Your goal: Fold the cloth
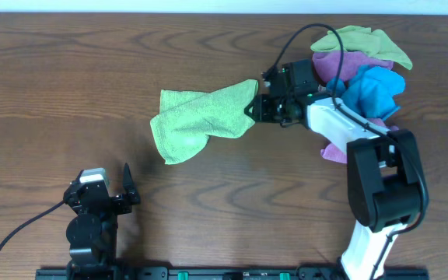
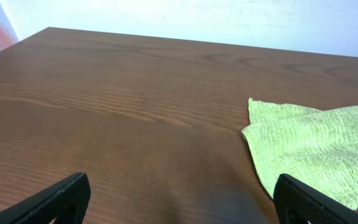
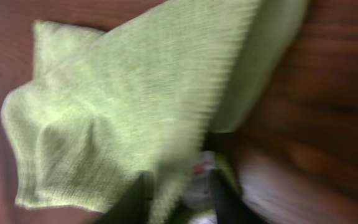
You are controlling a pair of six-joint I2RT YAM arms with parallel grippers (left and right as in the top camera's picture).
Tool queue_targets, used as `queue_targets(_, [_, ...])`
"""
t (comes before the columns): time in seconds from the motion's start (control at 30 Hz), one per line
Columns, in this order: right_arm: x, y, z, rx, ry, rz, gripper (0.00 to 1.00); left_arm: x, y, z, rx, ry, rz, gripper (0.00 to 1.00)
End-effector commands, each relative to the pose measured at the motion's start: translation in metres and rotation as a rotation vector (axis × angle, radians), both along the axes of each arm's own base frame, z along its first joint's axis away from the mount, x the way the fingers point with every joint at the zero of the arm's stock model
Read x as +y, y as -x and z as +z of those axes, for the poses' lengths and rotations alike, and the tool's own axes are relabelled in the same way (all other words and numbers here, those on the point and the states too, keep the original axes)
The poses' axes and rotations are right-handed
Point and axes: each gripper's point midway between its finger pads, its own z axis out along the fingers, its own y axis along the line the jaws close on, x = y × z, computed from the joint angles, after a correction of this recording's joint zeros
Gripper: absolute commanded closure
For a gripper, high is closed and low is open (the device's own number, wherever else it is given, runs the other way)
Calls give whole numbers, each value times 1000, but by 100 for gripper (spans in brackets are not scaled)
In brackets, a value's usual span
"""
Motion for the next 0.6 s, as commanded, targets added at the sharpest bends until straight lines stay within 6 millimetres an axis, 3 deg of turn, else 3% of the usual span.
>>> queue_targets(0.0, [23,14,7,24,-102,97,98,-2,0,-12,30,-9,-11,5])
queue_targets(0.13, [37,29,22,111,-236,126,98,-2,0,-13,30,-9,-11,4])
queue_targets(0.4, [34,32,53,385,-321,-185,98,-2,0,-12,30,-9,-11,5])
queue_targets(0.57, [39,28,102,416,-426,-288,99,-2,0,-13,30,-9,-11,5])
